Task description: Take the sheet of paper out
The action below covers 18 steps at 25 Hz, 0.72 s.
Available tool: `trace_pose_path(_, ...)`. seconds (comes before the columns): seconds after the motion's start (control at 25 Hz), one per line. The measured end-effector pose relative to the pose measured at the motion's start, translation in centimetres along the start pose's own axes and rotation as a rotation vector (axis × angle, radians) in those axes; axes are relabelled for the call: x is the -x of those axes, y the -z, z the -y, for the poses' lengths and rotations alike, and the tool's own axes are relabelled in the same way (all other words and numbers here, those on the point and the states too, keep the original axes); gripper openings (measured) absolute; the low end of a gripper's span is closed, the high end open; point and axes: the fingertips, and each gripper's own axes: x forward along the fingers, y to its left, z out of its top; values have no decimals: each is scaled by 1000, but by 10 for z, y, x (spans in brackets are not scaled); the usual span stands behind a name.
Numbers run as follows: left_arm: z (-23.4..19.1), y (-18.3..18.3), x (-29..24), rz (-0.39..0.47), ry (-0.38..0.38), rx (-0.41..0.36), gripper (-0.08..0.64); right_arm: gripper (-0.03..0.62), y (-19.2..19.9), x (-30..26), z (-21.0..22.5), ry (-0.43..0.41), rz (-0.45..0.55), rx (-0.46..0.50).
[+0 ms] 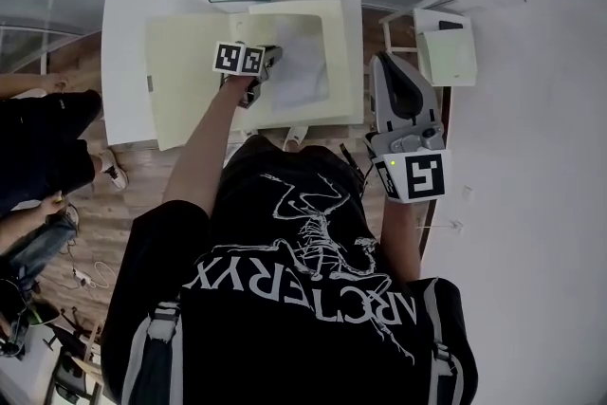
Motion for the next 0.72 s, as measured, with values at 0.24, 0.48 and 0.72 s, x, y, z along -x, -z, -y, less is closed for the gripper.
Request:
trace_pose_path(0.24, 9, -7, 10, 33, -17, -65, 9, 12, 1, 5, 4, 6, 9, -11)
trace_pose_path(0.48, 26, -17, 81, 126, -80, -137, 9, 12, 0, -6, -4, -27, 30, -26)
trace_pose_path(0.72, 66, -44, 176, 298, -115, -232, 9, 12, -1, -18, -18, -81, 50, -42)
